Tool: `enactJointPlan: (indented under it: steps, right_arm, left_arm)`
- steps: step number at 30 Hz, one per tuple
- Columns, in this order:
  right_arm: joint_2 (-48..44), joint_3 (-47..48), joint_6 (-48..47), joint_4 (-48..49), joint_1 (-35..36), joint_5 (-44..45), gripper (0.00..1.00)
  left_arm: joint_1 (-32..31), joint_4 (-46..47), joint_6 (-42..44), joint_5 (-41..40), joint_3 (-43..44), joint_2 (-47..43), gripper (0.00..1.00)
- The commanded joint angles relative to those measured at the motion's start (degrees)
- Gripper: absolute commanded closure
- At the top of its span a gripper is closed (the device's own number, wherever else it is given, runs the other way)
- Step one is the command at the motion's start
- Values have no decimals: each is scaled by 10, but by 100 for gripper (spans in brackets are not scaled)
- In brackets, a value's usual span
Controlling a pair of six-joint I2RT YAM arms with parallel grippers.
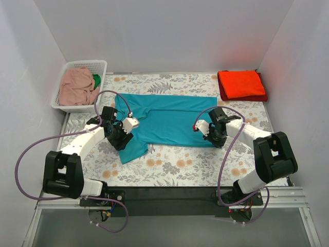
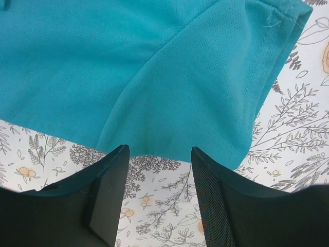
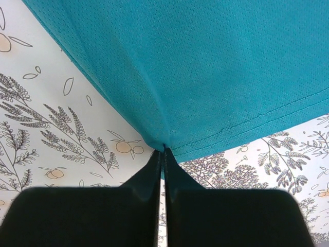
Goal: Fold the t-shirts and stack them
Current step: Fold the tshirt
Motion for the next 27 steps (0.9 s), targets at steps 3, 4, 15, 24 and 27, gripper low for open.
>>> enactJointPlan:
  steps: [3,4,15,24,27]
  right_arm:
    - [20,0,-7,10,-2,5,99]
    - [20,0,-7,9,-2,5,99]
    - [24,6,-6,6,-3,4,99]
    - [-27,-5,-30,-49,-22,-38,99]
    - [-62,-4,-52,-79,-34,-49,99]
  left_arm:
    - [1,28,53,2,-38,17,50]
    - [1,33,54,1,-43,20,50]
    - [-1,56,76,-5,-98,36,80]
    - [-2,-77,67,2,-80,-51,100]
    - [-1,-129,61,19,-54,-82,100]
